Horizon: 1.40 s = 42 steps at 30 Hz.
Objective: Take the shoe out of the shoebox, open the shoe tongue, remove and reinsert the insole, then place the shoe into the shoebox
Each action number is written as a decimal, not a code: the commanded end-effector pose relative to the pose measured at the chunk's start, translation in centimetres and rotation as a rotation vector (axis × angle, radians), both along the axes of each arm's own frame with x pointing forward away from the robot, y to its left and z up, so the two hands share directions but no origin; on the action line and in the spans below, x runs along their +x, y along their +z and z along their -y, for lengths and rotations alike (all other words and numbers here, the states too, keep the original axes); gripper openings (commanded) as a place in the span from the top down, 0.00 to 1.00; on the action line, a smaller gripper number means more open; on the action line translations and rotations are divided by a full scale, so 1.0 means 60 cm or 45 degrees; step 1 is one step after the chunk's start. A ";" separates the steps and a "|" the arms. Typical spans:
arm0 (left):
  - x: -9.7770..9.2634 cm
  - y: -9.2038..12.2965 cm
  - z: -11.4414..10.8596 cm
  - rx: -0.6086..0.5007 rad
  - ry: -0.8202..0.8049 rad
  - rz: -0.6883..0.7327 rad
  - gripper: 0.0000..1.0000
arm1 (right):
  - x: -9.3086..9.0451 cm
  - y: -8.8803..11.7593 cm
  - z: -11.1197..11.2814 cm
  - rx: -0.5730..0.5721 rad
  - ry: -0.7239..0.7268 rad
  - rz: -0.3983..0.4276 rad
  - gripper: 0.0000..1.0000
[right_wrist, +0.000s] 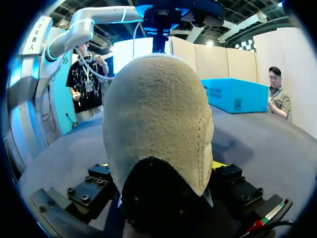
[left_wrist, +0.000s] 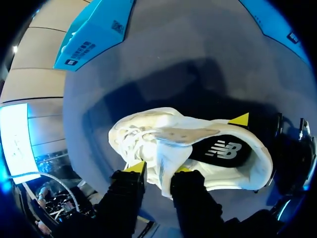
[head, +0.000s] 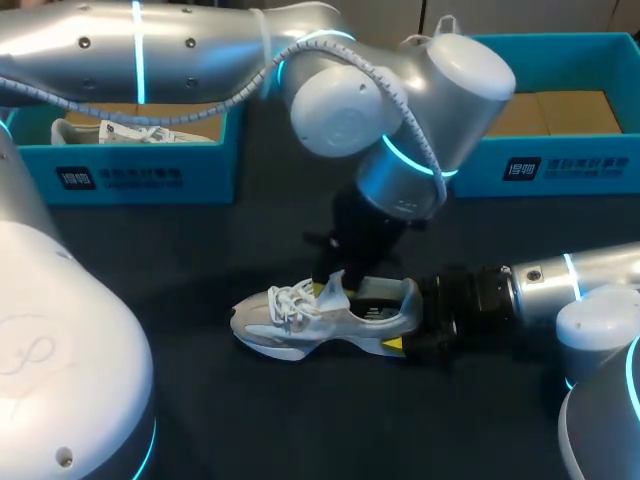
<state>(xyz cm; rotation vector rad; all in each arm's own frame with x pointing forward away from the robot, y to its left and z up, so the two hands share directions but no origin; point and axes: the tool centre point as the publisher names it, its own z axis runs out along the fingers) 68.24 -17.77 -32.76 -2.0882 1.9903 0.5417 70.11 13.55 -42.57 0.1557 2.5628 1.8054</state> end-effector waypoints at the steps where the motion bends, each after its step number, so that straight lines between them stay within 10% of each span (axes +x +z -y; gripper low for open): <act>1: -0.007 0.010 -0.019 -0.062 0.037 0.025 0.90 | -0.002 -0.003 -0.006 -0.005 -0.002 0.000 1.00; 26: -0.001 0.036 -0.135 -0.667 0.239 -0.030 1.00 | -0.002 -0.003 -0.006 -0.005 -0.002 0.000 1.00; 42: -0.006 -0.039 -0.149 -0.578 0.202 -0.026 0.95 | -0.002 -0.003 -0.006 -0.005 -0.002 0.000 1.00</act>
